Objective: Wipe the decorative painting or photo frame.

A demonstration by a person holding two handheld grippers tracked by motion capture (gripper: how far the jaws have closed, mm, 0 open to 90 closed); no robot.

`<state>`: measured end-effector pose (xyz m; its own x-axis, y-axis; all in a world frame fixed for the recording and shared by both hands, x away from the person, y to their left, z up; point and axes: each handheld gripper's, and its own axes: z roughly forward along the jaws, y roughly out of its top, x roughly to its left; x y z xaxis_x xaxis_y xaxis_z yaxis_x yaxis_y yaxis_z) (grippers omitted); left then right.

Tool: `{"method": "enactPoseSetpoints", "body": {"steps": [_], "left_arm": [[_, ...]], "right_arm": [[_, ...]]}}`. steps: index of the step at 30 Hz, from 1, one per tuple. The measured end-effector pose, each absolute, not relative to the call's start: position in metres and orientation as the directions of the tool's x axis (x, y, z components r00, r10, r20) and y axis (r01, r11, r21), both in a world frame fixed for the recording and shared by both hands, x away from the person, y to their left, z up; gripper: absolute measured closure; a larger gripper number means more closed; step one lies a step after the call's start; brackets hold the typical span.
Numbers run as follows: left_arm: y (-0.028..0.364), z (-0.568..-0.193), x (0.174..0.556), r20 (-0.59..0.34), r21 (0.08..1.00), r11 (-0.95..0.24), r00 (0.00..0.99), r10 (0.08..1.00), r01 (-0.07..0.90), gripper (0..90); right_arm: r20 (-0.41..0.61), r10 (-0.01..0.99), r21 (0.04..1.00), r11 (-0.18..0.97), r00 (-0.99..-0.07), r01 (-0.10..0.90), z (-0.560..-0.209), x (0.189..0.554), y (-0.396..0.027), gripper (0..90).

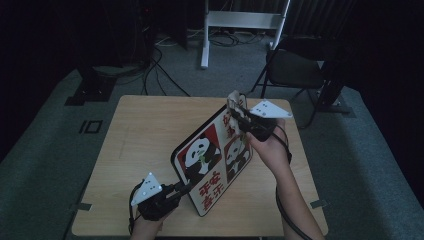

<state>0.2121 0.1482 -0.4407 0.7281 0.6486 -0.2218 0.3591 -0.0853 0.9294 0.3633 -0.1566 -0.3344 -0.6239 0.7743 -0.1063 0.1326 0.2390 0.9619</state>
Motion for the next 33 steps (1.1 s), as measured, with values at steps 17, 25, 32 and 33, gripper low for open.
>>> {"method": "enactPoseSetpoints", "body": {"steps": [17, 25, 32, 33], "left_arm": [[0.147, -0.441, 0.211, -0.198, 0.933, -0.1, 0.727, 0.658, 0.344, 77.1], [0.146, -0.441, 0.21, -0.191, 0.935, -0.103, 0.724, 0.663, 0.341, 76.9], [0.146, -0.441, 0.211, -0.194, 0.934, -0.101, 0.726, 0.66, 0.341, 76.9], [0.146, -0.441, 0.211, -0.194, 0.934, -0.102, 0.727, 0.659, 0.342, 76.9]], "right_arm": [[-0.108, 0.783, 0.945, 0.271, -0.613, 0.181, -0.359, 0.365, -0.161, 77.5], [-0.087, 0.792, 0.94, 0.266, -0.605, 0.213, -0.374, 0.364, -0.166, 77.6], [-0.082, 0.797, 0.933, 0.272, -0.598, 0.234, -0.39, 0.363, -0.17, 77.6], [-0.08, 0.799, 0.932, 0.273, -0.596, 0.241, -0.392, 0.363, -0.171, 77.6]]}}
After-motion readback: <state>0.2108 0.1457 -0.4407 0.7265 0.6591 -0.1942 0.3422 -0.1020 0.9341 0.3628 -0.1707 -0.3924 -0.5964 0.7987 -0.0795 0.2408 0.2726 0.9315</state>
